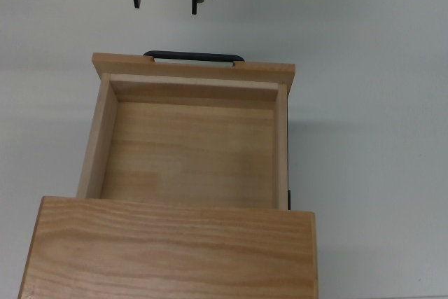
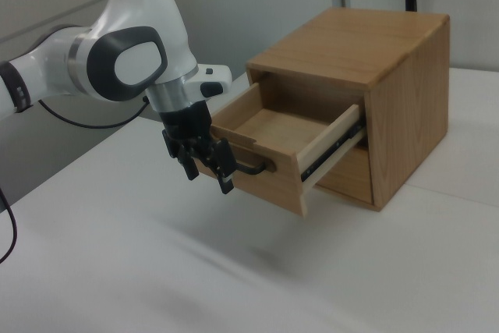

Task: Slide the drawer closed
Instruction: 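Move the gripper down to the black handle of the open drawer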

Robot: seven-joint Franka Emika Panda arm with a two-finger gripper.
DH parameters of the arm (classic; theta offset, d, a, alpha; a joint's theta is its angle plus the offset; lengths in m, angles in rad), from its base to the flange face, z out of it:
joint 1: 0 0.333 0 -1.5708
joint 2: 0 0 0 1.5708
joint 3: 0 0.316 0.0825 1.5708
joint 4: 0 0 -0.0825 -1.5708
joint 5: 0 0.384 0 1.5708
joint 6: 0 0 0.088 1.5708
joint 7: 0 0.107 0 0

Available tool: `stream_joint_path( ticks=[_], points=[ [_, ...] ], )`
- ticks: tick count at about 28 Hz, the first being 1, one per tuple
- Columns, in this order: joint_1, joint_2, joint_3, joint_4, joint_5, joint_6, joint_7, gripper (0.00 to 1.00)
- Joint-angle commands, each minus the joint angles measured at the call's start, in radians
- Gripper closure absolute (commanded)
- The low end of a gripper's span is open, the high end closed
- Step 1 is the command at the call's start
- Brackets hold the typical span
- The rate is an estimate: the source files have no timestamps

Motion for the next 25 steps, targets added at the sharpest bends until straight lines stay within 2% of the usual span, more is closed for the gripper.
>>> stream_joint_path(
  ticks=[1, 6, 7, 9, 18, 25],
  points=[
    [0.005, 0.001, -0.003, 0.005, 0.013, -0.017, -0.006, 0.21],
    [0.007, 0.001, 0.004, 0.005, 0.016, -0.014, 0.003, 0.7],
    [0.005, 0.001, 0.021, 0.005, 0.02, -0.014, 0.004, 0.89],
    [0.005, 0.002, 0.031, 0.004, 0.024, -0.014, 0.004, 1.0],
    [0.007, 0.044, 0.034, 0.008, 0.053, -0.004, -0.002, 1.0],
    [0.008, 0.082, 0.063, 0.01, 0.051, 0.058, 0.0, 1.0]
  ],
)
